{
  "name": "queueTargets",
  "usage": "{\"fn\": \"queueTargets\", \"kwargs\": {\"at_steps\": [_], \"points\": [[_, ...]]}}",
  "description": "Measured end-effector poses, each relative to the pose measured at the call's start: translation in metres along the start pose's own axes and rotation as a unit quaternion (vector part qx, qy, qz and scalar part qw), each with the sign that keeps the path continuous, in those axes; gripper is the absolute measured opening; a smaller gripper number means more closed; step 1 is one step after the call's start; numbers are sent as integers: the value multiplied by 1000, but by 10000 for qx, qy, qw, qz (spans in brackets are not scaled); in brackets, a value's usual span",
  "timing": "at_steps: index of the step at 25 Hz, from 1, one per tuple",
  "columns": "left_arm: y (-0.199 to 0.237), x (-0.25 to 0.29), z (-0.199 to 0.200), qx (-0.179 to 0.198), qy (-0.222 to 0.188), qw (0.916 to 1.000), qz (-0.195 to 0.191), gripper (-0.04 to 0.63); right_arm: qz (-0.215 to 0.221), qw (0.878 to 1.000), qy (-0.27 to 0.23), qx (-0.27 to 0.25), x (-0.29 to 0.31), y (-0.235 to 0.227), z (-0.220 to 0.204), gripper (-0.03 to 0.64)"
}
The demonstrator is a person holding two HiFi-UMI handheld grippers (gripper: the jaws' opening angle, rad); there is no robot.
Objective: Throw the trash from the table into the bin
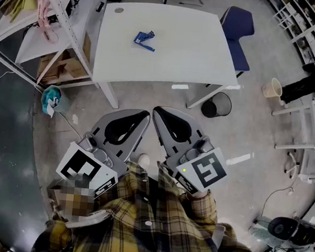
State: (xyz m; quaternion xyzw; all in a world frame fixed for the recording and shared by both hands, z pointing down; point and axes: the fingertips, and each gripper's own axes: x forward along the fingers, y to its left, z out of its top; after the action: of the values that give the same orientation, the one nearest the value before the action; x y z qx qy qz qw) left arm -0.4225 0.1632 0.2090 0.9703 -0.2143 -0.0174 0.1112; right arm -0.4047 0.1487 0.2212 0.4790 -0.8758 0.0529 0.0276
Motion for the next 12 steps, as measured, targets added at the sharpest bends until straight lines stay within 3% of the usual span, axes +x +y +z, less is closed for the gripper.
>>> {"fn": "queueTargets", "kwargs": {"at_steps": [12], "points": [[-4, 5, -1, 29, 51, 10000, -28, 9, -105, 9998, -144, 96, -11, -6, 4, -2]]}}
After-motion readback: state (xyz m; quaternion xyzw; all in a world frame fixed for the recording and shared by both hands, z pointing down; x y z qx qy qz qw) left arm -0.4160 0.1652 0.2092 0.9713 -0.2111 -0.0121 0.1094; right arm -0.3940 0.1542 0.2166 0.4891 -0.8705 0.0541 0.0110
